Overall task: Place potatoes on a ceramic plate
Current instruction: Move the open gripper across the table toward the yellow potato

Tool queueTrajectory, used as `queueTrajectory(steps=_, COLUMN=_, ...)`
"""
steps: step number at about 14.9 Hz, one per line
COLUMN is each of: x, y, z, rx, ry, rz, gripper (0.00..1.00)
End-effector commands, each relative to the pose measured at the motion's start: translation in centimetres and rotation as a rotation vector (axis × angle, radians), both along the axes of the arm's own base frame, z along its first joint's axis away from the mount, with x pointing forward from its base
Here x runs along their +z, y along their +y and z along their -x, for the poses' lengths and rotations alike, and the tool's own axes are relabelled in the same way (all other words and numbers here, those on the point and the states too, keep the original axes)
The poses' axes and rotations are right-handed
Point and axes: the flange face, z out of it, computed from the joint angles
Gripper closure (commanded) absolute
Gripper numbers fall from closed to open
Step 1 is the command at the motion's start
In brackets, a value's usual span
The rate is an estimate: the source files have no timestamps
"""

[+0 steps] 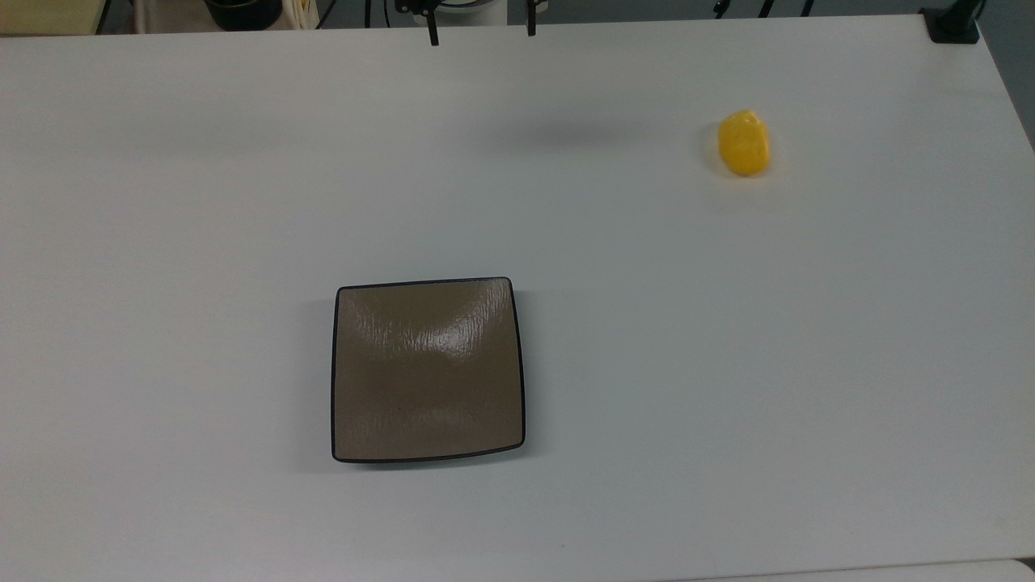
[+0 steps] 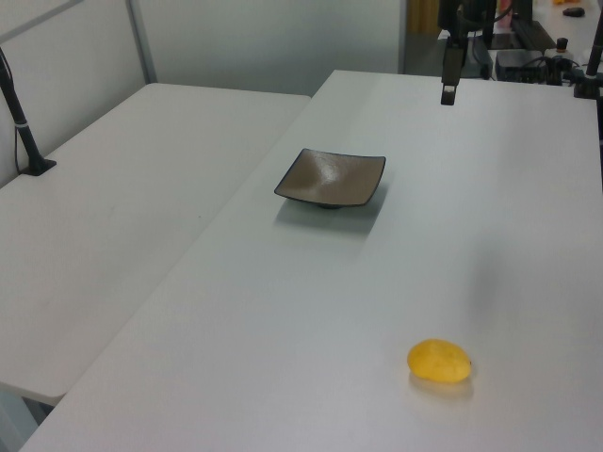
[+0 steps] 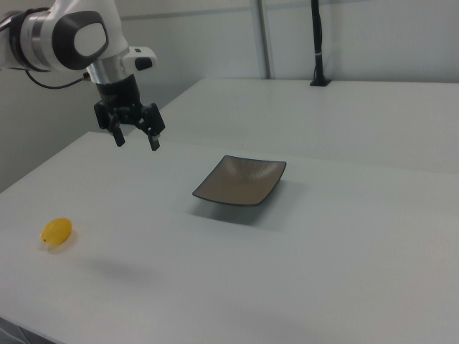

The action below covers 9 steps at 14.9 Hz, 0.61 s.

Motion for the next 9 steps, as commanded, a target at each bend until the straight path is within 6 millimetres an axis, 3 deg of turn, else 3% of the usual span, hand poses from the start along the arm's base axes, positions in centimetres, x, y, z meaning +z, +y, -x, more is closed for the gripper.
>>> queueTrajectory(steps=1, x=-0.2, y=1.7, z=1.4, rx=0.029, ry=0.041, rz=-0.009, gripper=0.00)
queueTrajectory(steps=4, x=-0.1, y=4.7, z=2.4, rx=-0.027, ry=0.068, rz=-0.008, gripper=0.00)
queueTrajectory(steps=9, x=0.1, y=11.7, z=4.8, rx=-0.042, ry=0.079, rz=-0.041, gripper=0.00)
